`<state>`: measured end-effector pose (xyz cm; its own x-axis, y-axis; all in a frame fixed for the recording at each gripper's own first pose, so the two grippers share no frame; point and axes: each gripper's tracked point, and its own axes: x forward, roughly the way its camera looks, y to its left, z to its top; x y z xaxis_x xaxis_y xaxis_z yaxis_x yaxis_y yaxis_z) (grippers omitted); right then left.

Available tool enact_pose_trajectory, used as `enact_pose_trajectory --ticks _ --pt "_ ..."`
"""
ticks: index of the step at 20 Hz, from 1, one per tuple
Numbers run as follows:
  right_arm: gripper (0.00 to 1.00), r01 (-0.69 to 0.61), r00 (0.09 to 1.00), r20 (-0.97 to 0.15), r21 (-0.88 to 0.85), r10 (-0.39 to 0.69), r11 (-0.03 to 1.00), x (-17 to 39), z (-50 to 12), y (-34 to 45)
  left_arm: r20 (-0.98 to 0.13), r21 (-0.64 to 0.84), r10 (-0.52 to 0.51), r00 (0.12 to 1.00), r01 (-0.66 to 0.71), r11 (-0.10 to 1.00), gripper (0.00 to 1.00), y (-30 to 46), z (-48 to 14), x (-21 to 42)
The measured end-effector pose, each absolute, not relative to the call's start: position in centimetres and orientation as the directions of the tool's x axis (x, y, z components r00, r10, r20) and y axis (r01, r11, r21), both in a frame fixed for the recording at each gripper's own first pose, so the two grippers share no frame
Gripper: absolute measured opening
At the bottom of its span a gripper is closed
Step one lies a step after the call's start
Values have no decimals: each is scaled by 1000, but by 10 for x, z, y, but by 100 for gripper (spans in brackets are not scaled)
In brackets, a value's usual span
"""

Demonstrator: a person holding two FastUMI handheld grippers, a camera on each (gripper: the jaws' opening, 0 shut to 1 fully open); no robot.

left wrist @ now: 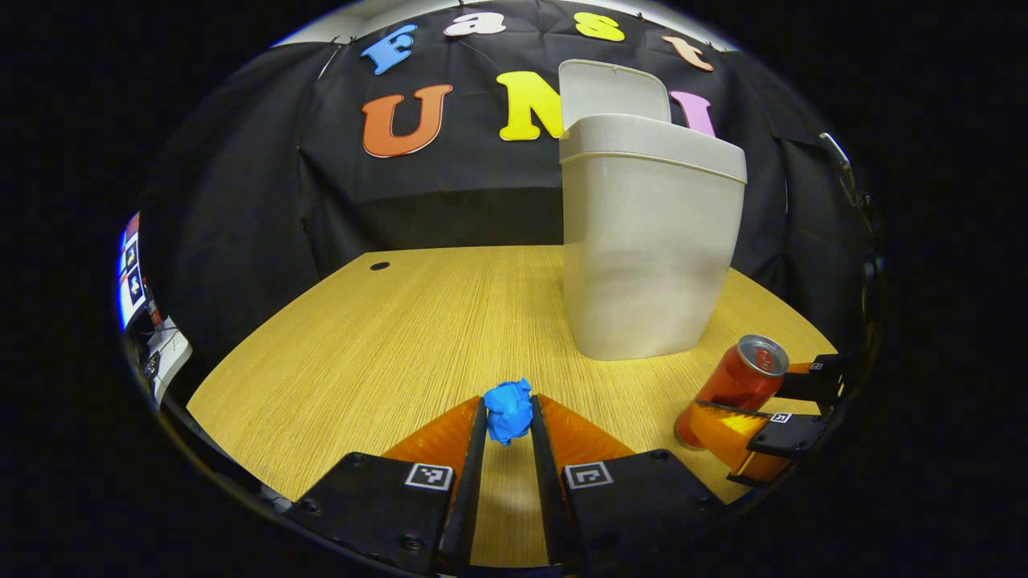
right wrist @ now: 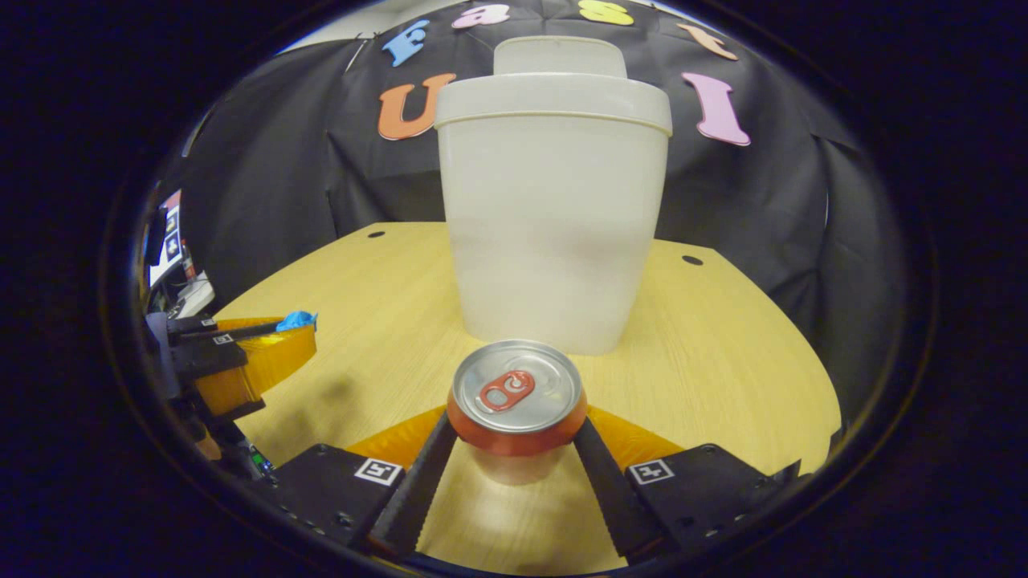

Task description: Press the lid of the desktop garbage bin to open it, pick up the crumpled paper on the desktop and throw it into the bin, then pick up the pop can on the desktop and drop it into the bin, and finally close the garbage bin lid.

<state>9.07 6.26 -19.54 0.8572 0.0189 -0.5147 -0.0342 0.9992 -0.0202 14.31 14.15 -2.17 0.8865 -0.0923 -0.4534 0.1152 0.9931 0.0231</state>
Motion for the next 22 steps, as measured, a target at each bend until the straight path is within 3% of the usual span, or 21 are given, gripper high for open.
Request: enact_pose_trajectory --ticks 5,6,9,11,22 --pt "81 -80 856 -512 11 74 997 87 -189 66 -419 11 -98 903 113 994 36 138 -2 137" --pt "81 -87 861 -502 6 78 996 86 -185 66 -403 11 -101 910 115 993 41 137 5 136" --pt "81 -95 886 -458 -21 75 995 76 -165 68 -348 20 -97 932 111 994 31 138 25 127" --pt "81 -106 899 -428 -18 88 994 67 -153 67 -323 15 -99 941 110 994 36 138 37 122" --pt "81 -86 981 -174 -20 82 996 24 -44 20 -139 18 -125 982 128 992 36 126 116 76"
